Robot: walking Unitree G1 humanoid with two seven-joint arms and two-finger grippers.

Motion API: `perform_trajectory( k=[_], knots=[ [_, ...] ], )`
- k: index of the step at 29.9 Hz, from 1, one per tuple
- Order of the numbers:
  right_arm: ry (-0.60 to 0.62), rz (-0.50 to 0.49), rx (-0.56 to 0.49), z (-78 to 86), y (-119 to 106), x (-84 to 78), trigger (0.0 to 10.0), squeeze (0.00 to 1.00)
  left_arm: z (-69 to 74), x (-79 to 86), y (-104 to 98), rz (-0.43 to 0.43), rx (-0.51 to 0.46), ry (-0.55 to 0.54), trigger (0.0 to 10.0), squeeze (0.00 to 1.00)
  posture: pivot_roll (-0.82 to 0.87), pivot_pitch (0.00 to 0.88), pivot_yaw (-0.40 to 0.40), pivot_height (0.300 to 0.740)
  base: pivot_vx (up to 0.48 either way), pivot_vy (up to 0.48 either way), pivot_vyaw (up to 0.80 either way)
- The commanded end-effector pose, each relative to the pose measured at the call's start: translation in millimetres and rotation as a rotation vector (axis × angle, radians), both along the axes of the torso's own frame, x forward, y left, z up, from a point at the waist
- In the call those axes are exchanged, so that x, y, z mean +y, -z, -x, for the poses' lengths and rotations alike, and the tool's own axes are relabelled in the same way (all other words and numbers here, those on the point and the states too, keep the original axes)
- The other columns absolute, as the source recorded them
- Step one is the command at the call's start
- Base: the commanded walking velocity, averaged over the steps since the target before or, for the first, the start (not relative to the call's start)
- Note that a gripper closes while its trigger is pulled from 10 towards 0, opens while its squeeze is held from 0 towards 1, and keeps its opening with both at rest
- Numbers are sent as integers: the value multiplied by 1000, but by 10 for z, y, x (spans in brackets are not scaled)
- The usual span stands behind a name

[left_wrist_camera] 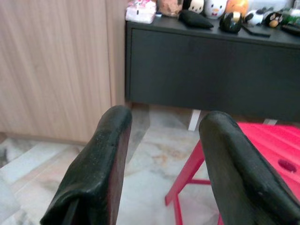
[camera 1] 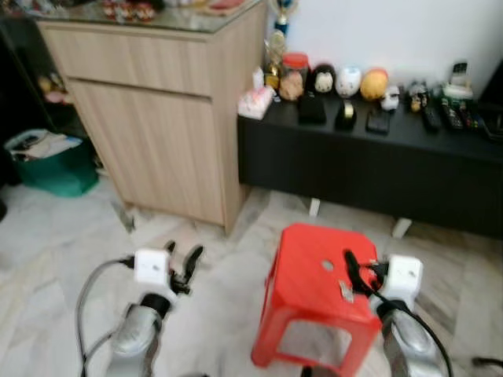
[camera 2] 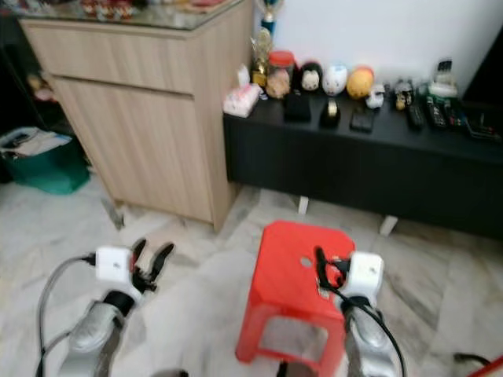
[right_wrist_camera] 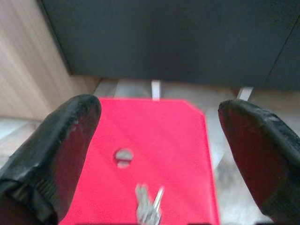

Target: Hang keys on a hook

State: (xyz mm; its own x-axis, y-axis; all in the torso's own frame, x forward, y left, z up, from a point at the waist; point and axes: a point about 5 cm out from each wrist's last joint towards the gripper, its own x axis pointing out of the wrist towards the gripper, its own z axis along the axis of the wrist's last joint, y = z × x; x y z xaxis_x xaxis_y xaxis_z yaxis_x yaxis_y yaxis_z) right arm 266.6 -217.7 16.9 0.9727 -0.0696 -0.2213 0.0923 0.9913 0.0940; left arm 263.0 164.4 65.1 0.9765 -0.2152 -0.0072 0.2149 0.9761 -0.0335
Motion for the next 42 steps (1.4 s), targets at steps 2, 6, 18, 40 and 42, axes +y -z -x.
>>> perform_trajectory(
  k=[2, 6, 18, 40, 42],
  knots=[
    [-11, -4, -18, -39, -25, 72, 10000, 0, 10, 91, 0, -19, 5, -23, 10000, 0, 5, 0, -41, 641, 285, 0, 0],
    [-10, -4, -15, -30, -17, 70, 10000, 0, 13, 85, -1, -19, 4, -23, 10000, 0, 4, 0, -39, 641, 249, 0, 0],
    [-81, 39, -28, -40, -36, 155, 10000, 0, 14, 78, -3, -18, 5, -21, 10000, 0, 1, 0, -37, 641, 0, 0, 0],
    [-88, 80, -13, -25, -19, 134, 10000, 0, 9, 33, -4, -5, 3, -4, 10000, 0, -8, 0, -38, 587, 0, 0, 0],
    [-86, 76, -5, -20, -8, 130, 10000, 0, 10, 31, -2, -6, 5, -2, 10000, 0, -8, 0, -39, 587, 0, 0, 0]
  ],
)
